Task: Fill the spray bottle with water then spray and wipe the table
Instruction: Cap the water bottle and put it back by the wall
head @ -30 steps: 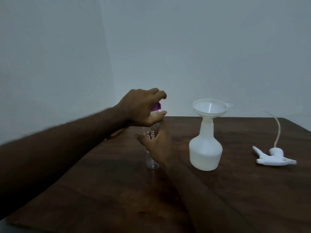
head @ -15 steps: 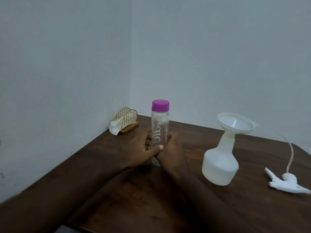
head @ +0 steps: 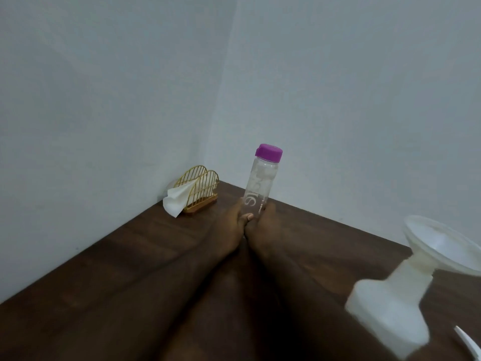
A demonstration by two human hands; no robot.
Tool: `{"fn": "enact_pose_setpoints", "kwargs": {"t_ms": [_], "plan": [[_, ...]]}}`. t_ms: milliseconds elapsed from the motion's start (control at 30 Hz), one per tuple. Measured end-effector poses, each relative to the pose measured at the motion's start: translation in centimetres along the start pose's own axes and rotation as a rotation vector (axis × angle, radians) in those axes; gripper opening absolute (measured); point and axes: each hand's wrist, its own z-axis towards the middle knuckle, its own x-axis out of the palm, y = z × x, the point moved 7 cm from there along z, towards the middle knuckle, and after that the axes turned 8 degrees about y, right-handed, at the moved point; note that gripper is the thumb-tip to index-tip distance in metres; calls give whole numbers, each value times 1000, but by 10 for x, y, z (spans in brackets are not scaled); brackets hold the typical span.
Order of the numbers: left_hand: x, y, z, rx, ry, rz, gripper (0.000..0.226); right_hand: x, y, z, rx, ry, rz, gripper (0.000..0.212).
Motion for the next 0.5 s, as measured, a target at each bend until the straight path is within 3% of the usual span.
{"fn": "enact_pose_setpoints", "kwargs": {"t_ms": [200, 333, 500], "plan": [[1, 38, 72, -72, -127, 88, 31, 25, -25, 79, 104, -13, -63, 34], [10, 57, 124, -159, -49, 300, 37, 35, -39, 121, 135, -34, -82, 24], [15, 65, 162, -73, -53, 400, 43, 40, -50, 159, 144, -40, -128, 32]]}}
